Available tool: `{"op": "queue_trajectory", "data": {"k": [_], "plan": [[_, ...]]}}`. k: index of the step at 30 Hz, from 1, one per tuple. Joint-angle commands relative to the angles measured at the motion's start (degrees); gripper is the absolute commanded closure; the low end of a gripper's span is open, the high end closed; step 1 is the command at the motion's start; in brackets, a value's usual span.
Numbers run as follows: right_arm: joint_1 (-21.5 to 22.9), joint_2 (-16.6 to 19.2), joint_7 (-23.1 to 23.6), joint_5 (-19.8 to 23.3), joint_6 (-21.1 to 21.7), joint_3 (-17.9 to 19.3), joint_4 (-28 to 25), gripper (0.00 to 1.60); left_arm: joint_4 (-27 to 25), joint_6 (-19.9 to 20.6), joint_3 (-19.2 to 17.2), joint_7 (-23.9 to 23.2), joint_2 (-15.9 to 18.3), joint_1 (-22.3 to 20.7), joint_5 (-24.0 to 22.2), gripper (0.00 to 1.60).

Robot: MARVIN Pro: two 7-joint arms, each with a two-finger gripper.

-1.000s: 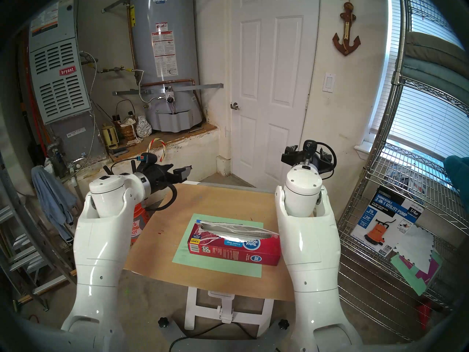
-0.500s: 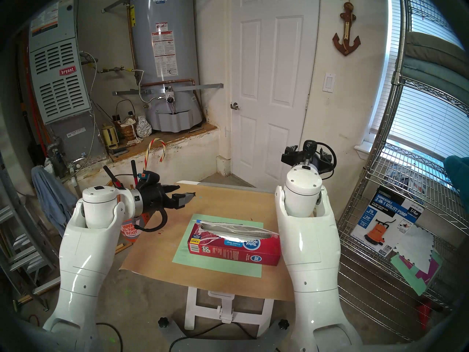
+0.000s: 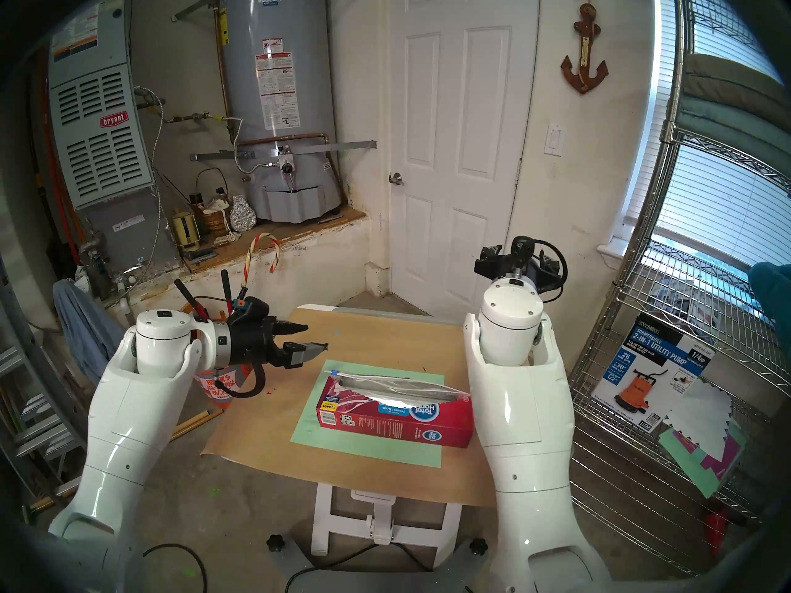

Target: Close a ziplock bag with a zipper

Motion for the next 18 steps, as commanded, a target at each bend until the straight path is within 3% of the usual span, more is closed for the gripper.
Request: {"op": "queue_trajectory", "data": {"k": [1,8,18], "plan": [[0.8,0.0,0.1,0.1,-0.2,0.0,-1.2,0.00,-6.7,-0.7,-0.8,-4.1,1.1,1.6,-2.5,0.00],[0.8,-0.1,0.1,0.1,-0.2,0.0,-1.2,0.00,-13.2,-6.8,-1.4,-4.1,3.7,8.7,0.5,0.00],[0.8,-0.1,0.2,0.0,-0.1,0.1,-1.2,0.00,-13.8,-11.0,-2.3,-4.6,4.6,13.0,2.7,0.00]]}}
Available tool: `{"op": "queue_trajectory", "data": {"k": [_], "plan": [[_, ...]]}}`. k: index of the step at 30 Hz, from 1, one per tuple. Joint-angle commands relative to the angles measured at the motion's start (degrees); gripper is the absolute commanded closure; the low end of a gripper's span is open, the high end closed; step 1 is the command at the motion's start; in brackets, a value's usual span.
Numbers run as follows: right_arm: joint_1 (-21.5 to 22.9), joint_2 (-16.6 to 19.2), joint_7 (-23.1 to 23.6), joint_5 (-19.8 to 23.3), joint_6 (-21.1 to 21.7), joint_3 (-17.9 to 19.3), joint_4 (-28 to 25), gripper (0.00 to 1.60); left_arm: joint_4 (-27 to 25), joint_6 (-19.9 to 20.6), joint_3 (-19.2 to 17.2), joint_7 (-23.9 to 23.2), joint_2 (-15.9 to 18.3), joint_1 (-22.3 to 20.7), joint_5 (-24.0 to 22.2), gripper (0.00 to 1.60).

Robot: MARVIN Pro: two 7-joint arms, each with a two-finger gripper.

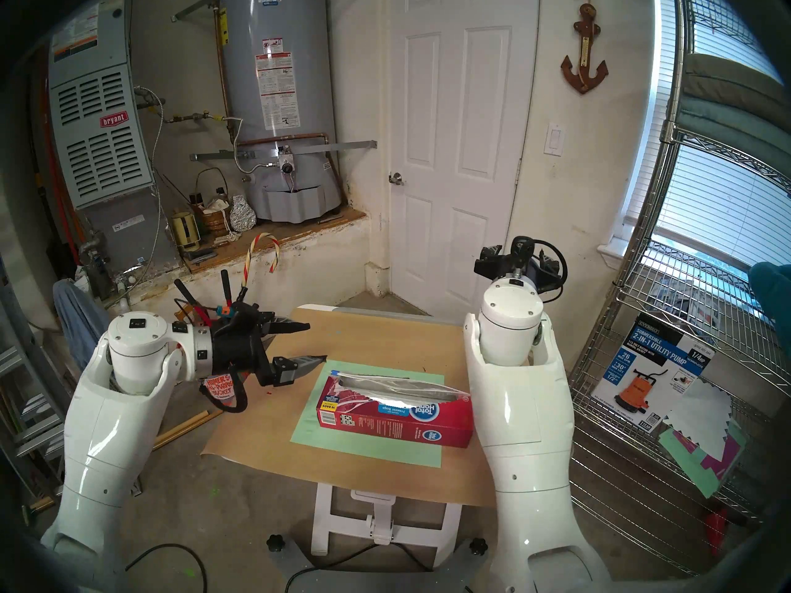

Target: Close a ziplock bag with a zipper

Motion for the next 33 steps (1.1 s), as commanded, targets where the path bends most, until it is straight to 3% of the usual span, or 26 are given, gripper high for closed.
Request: {"op": "queue_trajectory", "data": {"k": [1,15,27,31,33], "plan": [[0.8,0.0,0.1,0.1,-0.1,0.0,-1.2,0.00,-1.2,-3.3,-0.6,-0.3,1.1,3.5,1.0,0.00],[0.8,-0.1,0.1,0.0,-0.2,0.1,-1.2,0.00,5.4,-7.0,3.2,-2.3,0.7,-2.4,3.2,0.00],[0.8,-0.1,0.2,0.0,-0.2,0.1,-1.2,0.00,11.0,-13.3,6.1,-1.3,-1.4,-6.0,4.1,0.00],[0.8,-0.2,0.2,-0.1,-0.2,0.1,-1.2,0.00,11.9,-14.0,6.6,-1.5,-1.7,-6.8,3.6,0.06],[0.8,-0.2,0.2,-0.1,-0.2,0.1,-1.2,0.00,12.0,-14.1,6.8,-1.4,-1.7,-6.9,3.7,0.16]]}}
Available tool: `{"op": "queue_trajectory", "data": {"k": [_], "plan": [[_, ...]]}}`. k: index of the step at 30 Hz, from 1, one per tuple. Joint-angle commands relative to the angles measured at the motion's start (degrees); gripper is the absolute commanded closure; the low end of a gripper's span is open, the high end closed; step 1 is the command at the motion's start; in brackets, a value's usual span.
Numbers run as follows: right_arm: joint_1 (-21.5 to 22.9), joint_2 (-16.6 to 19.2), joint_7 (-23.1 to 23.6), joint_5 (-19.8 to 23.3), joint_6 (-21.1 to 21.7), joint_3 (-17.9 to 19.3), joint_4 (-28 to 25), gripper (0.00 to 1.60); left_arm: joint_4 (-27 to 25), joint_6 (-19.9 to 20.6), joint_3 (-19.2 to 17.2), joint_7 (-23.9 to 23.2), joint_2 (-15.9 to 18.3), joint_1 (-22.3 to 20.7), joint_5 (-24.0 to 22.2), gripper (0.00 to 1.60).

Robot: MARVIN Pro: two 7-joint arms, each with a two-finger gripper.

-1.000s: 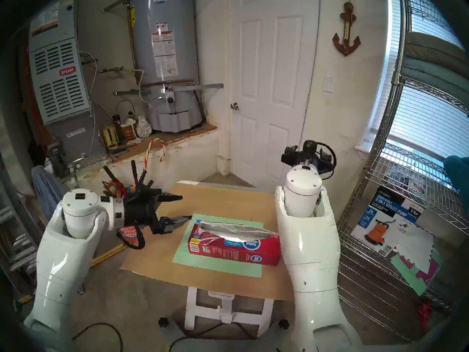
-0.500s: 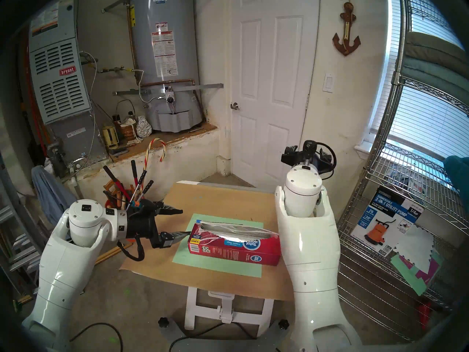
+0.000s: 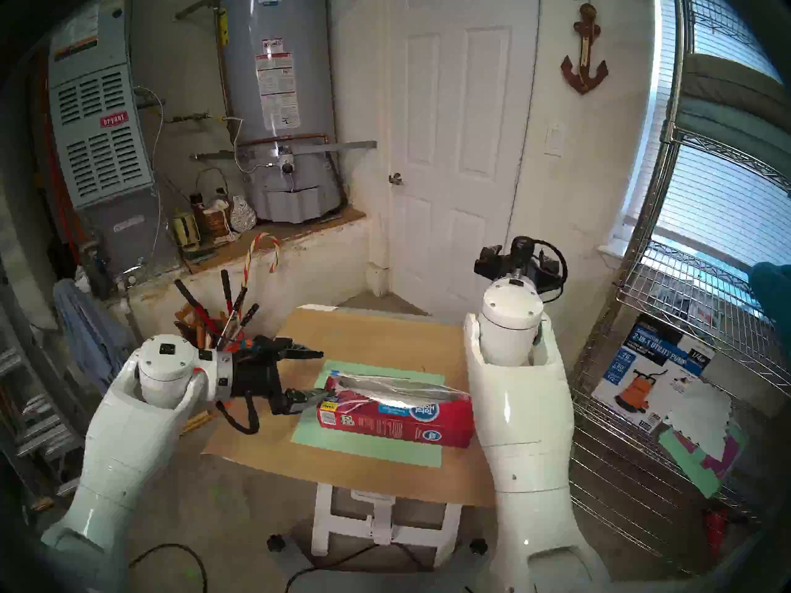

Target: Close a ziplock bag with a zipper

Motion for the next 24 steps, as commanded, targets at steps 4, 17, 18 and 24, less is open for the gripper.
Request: {"op": "queue_trajectory", "data": {"k": [4,17,18,24], "plan": [[0.8,-0.1,0.1,0.1,-0.1,0.0,-1.2,0.00,0.1,-1.5,0.2,0.2,-0.8,-2.7,-0.6,0.21],[0.8,-0.1,0.1,0.0,-0.1,0.1,-1.2,0.00,0.8,-1.2,0.5,-0.6,-1.1,-3.6,-1.1,0.60],[0.8,-0.1,0.1,0.0,-0.1,0.1,-1.2,0.00,0.9,-1.2,0.5,-0.7,-1.2,-3.6,-1.1,0.69],[0.8,-0.1,0.2,0.0,-0.1,0.1,-1.2,0.00,1.5,-0.9,0.4,-1.3,-1.4,-3.8,-1.0,0.77]]}}
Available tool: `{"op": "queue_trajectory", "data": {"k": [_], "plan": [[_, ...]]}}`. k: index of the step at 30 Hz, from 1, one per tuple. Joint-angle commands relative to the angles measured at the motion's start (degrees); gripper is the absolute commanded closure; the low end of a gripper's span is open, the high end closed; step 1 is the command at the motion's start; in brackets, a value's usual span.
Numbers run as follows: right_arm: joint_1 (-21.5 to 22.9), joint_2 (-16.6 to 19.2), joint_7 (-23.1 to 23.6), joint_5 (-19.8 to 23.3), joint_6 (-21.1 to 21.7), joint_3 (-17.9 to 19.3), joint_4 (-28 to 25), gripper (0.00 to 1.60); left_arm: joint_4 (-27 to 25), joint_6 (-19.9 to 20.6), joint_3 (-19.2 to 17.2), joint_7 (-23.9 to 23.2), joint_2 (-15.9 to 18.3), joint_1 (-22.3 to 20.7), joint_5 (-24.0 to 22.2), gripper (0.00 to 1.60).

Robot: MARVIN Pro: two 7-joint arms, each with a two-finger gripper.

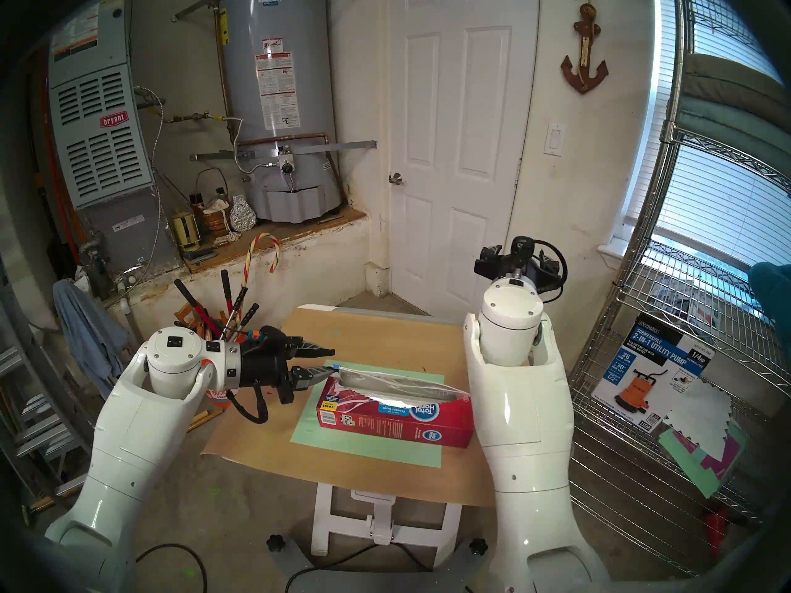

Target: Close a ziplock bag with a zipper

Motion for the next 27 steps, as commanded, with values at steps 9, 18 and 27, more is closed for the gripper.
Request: {"op": "queue_trajectory", "data": {"k": [9,18,27], "plan": [[0.8,-0.1,0.1,0.1,-0.1,0.0,-1.2,0.00,0.5,0.4,-0.4,-1.2,-0.5,-1.5,-0.6,1.15],[0.8,-0.1,0.1,0.0,-0.1,0.1,-1.2,0.00,0.5,0.7,-1.1,-1.7,-1.7,-1.9,-1.4,1.60],[0.5,2.0,4.6,0.8,0.3,-1.5,-2.0,0.00,0.6,0.6,-1.4,-1.6,-2.3,-1.7,-1.2,1.60]]}}
